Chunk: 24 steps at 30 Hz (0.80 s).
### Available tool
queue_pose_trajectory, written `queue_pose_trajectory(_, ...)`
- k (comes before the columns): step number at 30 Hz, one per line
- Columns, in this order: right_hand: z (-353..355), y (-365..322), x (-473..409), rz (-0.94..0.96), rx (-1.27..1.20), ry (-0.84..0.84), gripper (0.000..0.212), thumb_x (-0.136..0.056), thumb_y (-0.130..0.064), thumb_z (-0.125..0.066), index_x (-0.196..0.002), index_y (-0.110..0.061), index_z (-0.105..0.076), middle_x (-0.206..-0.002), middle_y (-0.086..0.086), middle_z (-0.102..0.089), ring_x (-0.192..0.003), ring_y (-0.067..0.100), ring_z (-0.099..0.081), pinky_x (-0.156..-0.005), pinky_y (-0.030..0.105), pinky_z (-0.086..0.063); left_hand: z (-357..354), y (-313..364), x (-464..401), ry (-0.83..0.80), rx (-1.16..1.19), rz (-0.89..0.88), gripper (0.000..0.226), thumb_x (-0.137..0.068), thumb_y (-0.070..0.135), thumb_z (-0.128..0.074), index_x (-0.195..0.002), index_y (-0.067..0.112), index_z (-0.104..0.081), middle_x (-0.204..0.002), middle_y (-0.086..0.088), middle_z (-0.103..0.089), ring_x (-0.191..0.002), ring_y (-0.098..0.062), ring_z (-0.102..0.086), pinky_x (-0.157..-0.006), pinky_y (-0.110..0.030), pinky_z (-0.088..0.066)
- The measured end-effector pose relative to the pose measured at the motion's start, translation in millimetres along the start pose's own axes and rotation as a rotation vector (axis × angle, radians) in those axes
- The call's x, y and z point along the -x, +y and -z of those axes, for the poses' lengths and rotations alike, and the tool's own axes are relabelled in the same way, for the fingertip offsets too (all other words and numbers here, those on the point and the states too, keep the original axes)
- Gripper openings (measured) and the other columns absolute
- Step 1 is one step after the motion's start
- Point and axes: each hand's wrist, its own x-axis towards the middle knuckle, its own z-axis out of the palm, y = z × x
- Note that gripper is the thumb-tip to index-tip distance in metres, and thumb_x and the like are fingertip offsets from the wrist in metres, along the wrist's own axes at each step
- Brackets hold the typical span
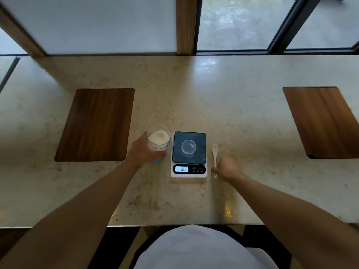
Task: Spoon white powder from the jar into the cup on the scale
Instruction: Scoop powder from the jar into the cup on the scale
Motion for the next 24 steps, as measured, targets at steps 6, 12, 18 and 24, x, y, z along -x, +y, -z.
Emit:
queue_pose_trajectory(6,-2,-2,2,-0.009,-0.018,-0.029,0.025,-0.091,-0.024,-0.064,-0.071,-0.009,-0.064,-0.072,0.008,-0.066,-0.067,0.023,-0.063,-0.063,0.036,-0.054,0,-1,2,0.022,-0.020,0.019,0.079,-0.063,0.036,-0.092,-0.131,0.028,-0.052,-0.122,0.002,-0.064,-0.112,-0.022,-0.060,-0.101,-0.049,-0.050)
queue_pose_trajectory(12,-5,7,6,-0.020,-0.141,0.041,0.031,-0.093,-0.020,-0.061,-0.064,-0.010,-0.061,-0.062,0.006,-0.060,-0.053,0.018,-0.054,-0.052,0.033,-0.047,0,1,1,0.019,-0.018,0.020,0.083,-0.064,0.035,-0.092,-0.135,0.026,-0.049,-0.126,0.000,-0.063,-0.115,-0.023,-0.059,-0.103,-0.050,-0.049)
queue_pose_trajectory(18,18,-1,18,0.109,-0.312,0.250,0.025,-0.098,-0.027,-0.055,-0.078,-0.013,-0.061,-0.071,0.004,-0.068,-0.062,0.018,-0.068,-0.062,0.041,-0.060,1,4,1,0.019,-0.033,0.020,0.085,-0.063,0.035,-0.092,-0.136,0.026,-0.049,-0.127,0.002,-0.062,-0.115,-0.021,-0.059,-0.103,-0.046,-0.049)
queue_pose_trajectory(24,51,-47,27,0.415,-0.359,0.396,0.018,-0.099,-0.026,-0.054,-0.092,-0.012,-0.063,-0.068,-0.009,-0.060,-0.054,0.004,-0.058,-0.049,0.014,-0.046,2,7,-1,0.023,-0.061,0.020,0.088,-0.064,0.036,-0.092,-0.138,0.025,-0.045,-0.130,0.002,-0.060,-0.117,-0.020,-0.057,-0.101,-0.039,-0.049)
